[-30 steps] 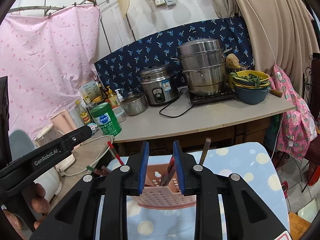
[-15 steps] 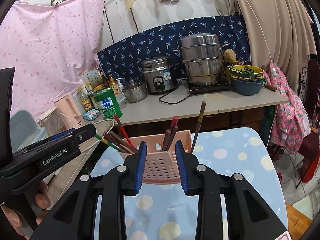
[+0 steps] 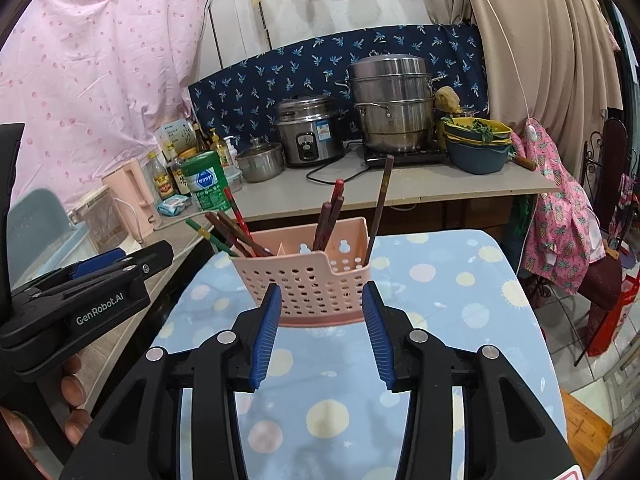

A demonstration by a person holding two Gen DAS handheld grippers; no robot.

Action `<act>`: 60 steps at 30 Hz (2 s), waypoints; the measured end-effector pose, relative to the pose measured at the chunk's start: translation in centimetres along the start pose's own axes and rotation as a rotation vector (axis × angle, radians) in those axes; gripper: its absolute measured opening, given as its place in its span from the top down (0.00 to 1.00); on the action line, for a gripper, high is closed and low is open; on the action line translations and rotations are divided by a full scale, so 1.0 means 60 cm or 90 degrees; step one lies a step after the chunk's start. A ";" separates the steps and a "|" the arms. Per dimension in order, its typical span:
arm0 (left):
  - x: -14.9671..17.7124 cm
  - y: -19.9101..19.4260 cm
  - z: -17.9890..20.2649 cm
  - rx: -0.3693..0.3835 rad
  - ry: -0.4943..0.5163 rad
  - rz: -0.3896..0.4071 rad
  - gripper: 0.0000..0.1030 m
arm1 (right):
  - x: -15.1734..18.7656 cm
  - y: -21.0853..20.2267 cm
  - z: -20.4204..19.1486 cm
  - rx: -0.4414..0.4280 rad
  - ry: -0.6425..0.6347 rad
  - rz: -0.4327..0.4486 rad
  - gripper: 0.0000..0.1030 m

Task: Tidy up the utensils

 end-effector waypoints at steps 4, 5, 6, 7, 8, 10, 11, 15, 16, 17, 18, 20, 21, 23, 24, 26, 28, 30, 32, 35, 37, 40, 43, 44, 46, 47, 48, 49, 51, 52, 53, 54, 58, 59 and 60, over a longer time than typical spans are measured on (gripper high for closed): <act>0.021 -0.004 -0.005 -0.006 -0.004 -0.010 0.34 | 0.016 -0.005 0.000 0.013 -0.011 -0.005 0.54; 0.026 -0.004 -0.005 -0.007 -0.004 -0.014 0.33 | 0.021 -0.006 0.000 0.016 -0.015 -0.006 0.54; 0.029 -0.004 -0.007 -0.008 -0.004 -0.017 0.32 | 0.024 -0.008 -0.001 0.018 -0.017 -0.007 0.52; 0.033 -0.004 -0.007 -0.009 -0.005 -0.019 0.32 | 0.028 -0.008 -0.001 0.019 -0.019 -0.009 0.50; 0.038 -0.005 -0.008 -0.009 -0.005 -0.021 0.31 | 0.032 -0.008 0.000 0.021 -0.020 -0.011 0.49; 0.044 -0.007 -0.009 -0.012 -0.007 -0.025 0.27 | 0.038 -0.008 0.002 0.025 -0.018 -0.015 0.47; 0.047 -0.007 -0.010 -0.013 -0.009 -0.027 0.24 | 0.041 -0.008 0.003 0.026 -0.016 -0.017 0.46; 0.060 -0.007 -0.012 -0.018 -0.009 -0.033 0.16 | 0.050 -0.008 0.007 0.039 -0.021 -0.018 0.38; 0.064 -0.005 -0.012 -0.018 -0.008 -0.039 0.16 | 0.052 -0.008 0.007 0.044 -0.024 -0.017 0.36; 0.066 -0.003 -0.014 -0.018 -0.008 -0.043 0.15 | 0.055 -0.008 0.008 0.048 -0.026 -0.016 0.35; 0.070 -0.001 -0.015 -0.019 -0.009 -0.048 0.13 | 0.058 -0.008 0.010 0.052 -0.027 -0.014 0.31; 0.077 0.002 -0.016 -0.022 -0.011 -0.057 0.12 | 0.065 -0.010 0.011 0.063 -0.034 -0.008 0.29; 0.081 0.004 -0.017 -0.022 -0.013 -0.063 0.12 | 0.068 -0.010 0.012 0.068 -0.037 -0.007 0.26; 0.088 0.007 -0.017 -0.024 -0.016 -0.071 0.12 | 0.071 -0.009 0.015 0.074 -0.040 -0.007 0.22; 0.092 0.009 -0.017 -0.026 -0.016 -0.075 0.12 | 0.074 -0.010 0.016 0.075 -0.040 -0.008 0.21; 0.098 0.012 -0.016 -0.029 -0.014 -0.082 0.12 | 0.078 -0.009 0.018 0.078 -0.041 -0.010 0.21; 0.104 0.015 -0.015 -0.032 -0.010 -0.088 0.12 | 0.081 -0.008 0.022 0.083 -0.042 -0.013 0.19; 0.109 0.017 -0.016 -0.034 -0.009 -0.094 0.12 | 0.083 -0.007 0.023 0.086 -0.041 -0.014 0.18; 0.113 0.019 -0.016 -0.035 -0.008 -0.098 0.12 | 0.087 -0.007 0.024 0.088 -0.041 -0.016 0.18; 0.118 0.021 -0.014 -0.036 -0.007 -0.103 0.12 | 0.092 -0.004 0.024 0.097 -0.049 -0.020 0.18; 0.121 0.022 -0.011 -0.034 -0.006 -0.106 0.12 | 0.096 -0.002 0.022 0.100 -0.057 -0.021 0.17; 0.123 0.021 -0.008 -0.032 -0.003 -0.107 0.12 | 0.099 -0.001 0.022 0.105 -0.062 -0.024 0.17; 0.125 0.021 -0.008 -0.032 -0.003 -0.106 0.12 | 0.102 0.001 0.024 0.106 -0.057 -0.031 0.17; 0.125 0.021 -0.008 -0.033 -0.003 -0.107 0.12 | 0.104 0.002 0.024 0.105 -0.054 -0.034 0.17; 0.126 0.022 -0.008 -0.033 -0.003 -0.107 0.12 | 0.105 0.004 0.026 0.106 -0.051 -0.037 0.17; 0.127 0.023 -0.008 -0.036 -0.002 -0.107 0.12 | 0.106 0.004 0.026 0.106 -0.050 -0.038 0.17; 0.126 0.022 -0.009 -0.036 -0.002 -0.106 0.12 | 0.108 0.004 0.026 0.105 -0.049 -0.039 0.17; 0.126 0.021 -0.010 -0.038 -0.003 -0.104 0.12 | 0.108 0.004 0.026 0.104 -0.049 -0.040 0.17; 0.127 0.021 -0.011 -0.043 -0.003 -0.099 0.12 | 0.109 0.005 0.024 0.102 -0.050 -0.041 0.17; 0.127 0.021 -0.012 -0.044 -0.004 -0.098 0.12 | 0.110 0.005 0.024 0.101 -0.050 -0.042 0.17; 0.127 0.021 -0.012 -0.044 -0.004 -0.098 0.12 | 0.110 0.006 0.023 0.101 -0.051 -0.042 0.17; 0.128 0.023 -0.013 -0.044 -0.004 -0.100 0.12 | 0.110 0.005 0.022 0.100 -0.051 -0.041 0.17; 0.130 0.027 -0.014 -0.044 -0.006 -0.104 0.12 | 0.110 0.009 0.021 0.098 -0.048 -0.044 0.17; 0.130 0.028 -0.014 -0.044 -0.007 -0.105 0.12 | 0.111 0.009 0.020 0.098 -0.047 -0.045 0.17; 0.130 0.029 -0.015 -0.044 -0.008 -0.104 0.12 | 0.111 0.010 0.020 0.098 -0.047 -0.045 0.17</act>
Point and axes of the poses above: each gripper's, at about its wrist camera, not at the fingertips, and y roughly the way its jaws point, z to its right, x to its underside, the point moved 3 cm from there along y, roughly the way its jaws point, and after that the axes turned 6 degrees about y, right-handed, at the moved point
